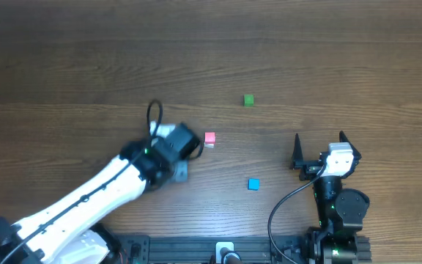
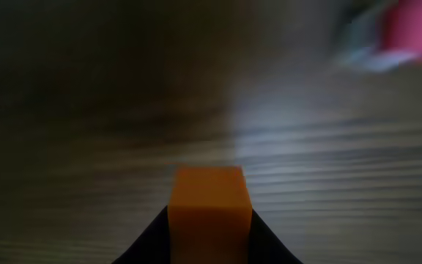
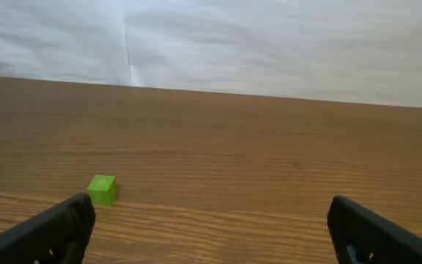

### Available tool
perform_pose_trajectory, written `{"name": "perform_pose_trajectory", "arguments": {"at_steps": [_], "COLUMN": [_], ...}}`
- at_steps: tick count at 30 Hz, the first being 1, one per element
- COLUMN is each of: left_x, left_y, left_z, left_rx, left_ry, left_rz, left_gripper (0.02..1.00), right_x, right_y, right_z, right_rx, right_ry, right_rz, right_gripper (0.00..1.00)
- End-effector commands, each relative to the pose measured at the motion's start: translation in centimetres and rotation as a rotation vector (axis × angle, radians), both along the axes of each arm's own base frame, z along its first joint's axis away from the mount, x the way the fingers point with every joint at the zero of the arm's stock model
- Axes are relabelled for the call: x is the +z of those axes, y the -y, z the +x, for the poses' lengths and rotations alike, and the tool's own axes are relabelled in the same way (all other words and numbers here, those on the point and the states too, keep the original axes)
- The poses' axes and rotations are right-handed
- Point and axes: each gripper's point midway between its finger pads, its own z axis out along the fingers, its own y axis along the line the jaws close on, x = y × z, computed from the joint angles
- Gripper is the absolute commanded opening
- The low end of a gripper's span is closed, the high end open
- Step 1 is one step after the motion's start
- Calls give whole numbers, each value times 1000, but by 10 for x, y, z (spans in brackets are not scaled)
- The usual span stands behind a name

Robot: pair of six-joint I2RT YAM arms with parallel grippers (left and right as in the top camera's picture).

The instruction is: Stack Cubes

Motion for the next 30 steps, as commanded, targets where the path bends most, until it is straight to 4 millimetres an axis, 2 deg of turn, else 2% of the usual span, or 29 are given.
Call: {"name": "perform_pose_trajectory", "arguments": {"at_steps": [1,3,5,10,16,22,30], "left_x": [44,52,49,24,2,-4,-14], "left_y": [24,40,55,78,89,102,103], "left_z": [39,55,63,68,71,74,73], "left_rx": [-48,-64,-91,-114,-125,-141,-143], "left_ry": [70,58,37,-26,-54,-45,-65], "left_rz": [19,25,15,13,18,-9,-1], "left_gripper": [42,42,42,42,40,40,42], "right_x": [-1,-1,-1,-2,-1,-1,-1], "right_y": [0,0,0,0,0,0,0], "right_z": [0,0,0,0,0,0,0], "right_rx": [4,4,4,4,4,4,4], "right_ry": [1,1,1,0,1,1,1], "right_rz": [-4,-4,-4,-4,-4,-4,-4], "right_gripper": [993,991,991,991,991,991,993]}}
